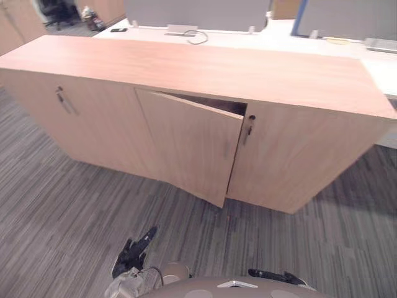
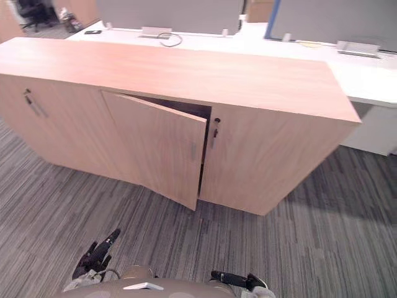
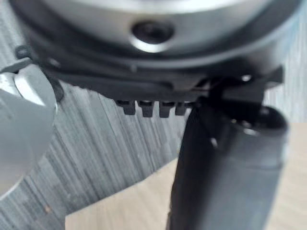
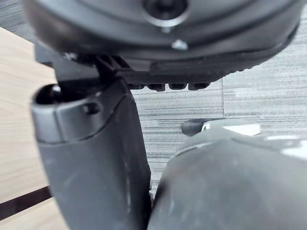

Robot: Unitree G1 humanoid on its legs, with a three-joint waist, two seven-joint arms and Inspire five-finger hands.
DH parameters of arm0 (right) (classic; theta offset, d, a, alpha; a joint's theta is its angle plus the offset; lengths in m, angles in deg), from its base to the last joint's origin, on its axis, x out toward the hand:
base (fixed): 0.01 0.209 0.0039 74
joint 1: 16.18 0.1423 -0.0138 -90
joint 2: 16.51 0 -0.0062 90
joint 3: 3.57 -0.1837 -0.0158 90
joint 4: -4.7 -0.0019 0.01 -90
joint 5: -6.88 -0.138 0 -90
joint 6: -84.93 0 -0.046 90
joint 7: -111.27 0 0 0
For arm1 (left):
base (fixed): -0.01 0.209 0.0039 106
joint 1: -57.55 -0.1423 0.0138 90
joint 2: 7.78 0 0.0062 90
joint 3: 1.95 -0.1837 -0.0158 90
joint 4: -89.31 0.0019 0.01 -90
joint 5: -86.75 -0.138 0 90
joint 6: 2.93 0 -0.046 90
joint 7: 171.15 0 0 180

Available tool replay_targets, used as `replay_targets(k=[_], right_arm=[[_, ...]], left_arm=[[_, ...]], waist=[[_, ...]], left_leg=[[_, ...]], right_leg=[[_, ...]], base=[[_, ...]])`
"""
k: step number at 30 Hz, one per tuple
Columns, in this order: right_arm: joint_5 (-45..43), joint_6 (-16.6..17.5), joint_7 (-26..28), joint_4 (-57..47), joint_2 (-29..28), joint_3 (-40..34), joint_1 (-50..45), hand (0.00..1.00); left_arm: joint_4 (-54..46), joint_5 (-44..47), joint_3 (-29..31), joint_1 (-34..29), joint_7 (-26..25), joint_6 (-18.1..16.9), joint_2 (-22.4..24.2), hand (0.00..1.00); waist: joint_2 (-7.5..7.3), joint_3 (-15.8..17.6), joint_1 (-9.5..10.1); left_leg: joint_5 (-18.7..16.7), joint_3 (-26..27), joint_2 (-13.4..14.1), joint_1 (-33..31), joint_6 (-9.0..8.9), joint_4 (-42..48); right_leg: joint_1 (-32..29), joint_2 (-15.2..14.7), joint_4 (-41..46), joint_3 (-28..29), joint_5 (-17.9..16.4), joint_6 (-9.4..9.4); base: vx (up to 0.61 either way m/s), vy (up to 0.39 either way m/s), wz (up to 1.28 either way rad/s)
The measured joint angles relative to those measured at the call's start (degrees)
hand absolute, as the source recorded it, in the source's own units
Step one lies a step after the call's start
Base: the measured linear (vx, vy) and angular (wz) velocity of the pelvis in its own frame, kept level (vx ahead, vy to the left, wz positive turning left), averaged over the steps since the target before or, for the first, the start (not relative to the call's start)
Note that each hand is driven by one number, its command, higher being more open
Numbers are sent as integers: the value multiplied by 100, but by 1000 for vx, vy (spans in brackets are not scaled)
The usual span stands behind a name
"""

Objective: Walk over to the cabinet, pick up the folder, carry it to the office cabinet, place the folder inside the office cabinet, then close the office cabinet door

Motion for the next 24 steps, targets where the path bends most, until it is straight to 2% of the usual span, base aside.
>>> replay_targets(k=[1,3,6,8,11,14,16,18,21,24], right_arm=[[-1,2,-20,-31,-26,-3,-16,100],[-60,6,-91,-64,-134,-13,-137,100],[-432,99,-228,-89,-318,-93,-441,100],[-683,115,-383,-70,-346,-147,-456,100],[-1118,134,-550,-60,-345,-292,-454,100],[-1398,224,-644,-62,-311,-574,-442,100],[-1397,232,-637,-83,-310,-606,-433,100],[-1383,234,-628,-86,-362,-617,-427,100],[-1277,234,-622,-88,-419,-392,-417,100],[-1110,235,-618,-90,-423,-23,-426,100]], left_arm=[[104,-107,119,14,-59,-8,43,100],[382,-590,470,-46,-259,-15,153,100],[754,-1379,911,-52,-733,-44,233,100],[866,-1878,926,-33,-1007,-117,219,100],[1033,-2153,911,36,-1019,-115,186,100],[1319,-2170,649,168,-752,-117,92,100],[1370,-2169,456,179,-545,-116,13,100],[1372,-2177,19,211,-306,-139,-174,100],[1356,-2234,-537,276,-203,-238,-398,100],[1313,-2772,-1250,310,-194,-358,-723,100]], waist=[[2,-7,0],[-92,-131,16],[-358,-302,19],[-364,-339,-2],[-317,-445,-14],[-173,-474,-42],[-151,-488,-50],[-229,-499,-53],[-408,-499,-80],[-497,-497,-112]], left_leg=[[-84,30,25,97,-6,-160],[-20,312,-45,266,-11,-501],[169,443,-151,565,-15,-1056],[273,439,-184,732,-27,-1351],[373,402,-171,815,15,-1544],[436,404,-155,909,39,-1698],[436,404,-157,942,39,-1725],[446,437,-166,1005,55,-1786],[448,482,-194,1006,58,-1776],[449,509,-209,1015,61,-1756]], right_leg=[[10,3,-39,30,34,31],[82,-102,-366,154,203,29],[226,-235,-662,143,382,-4],[273,-246,-685,96,406,27],[270,-217,-687,0,409,35],[282,-192,-687,-27,409,34],[292,-193,-687,-33,409,34],[302,-199,-687,-33,416,42],[277,-225,-687,-25,426,55],[256,-235,-688,2,436,73]], base=[[-47,134,-52],[-11,116,-50],[68,55,-19],[105,4,1],[113,-6,4],[133,4,-4],[33,23,-5],[-20,21,-8],[-53,14,-8],[-80,1,-6]])
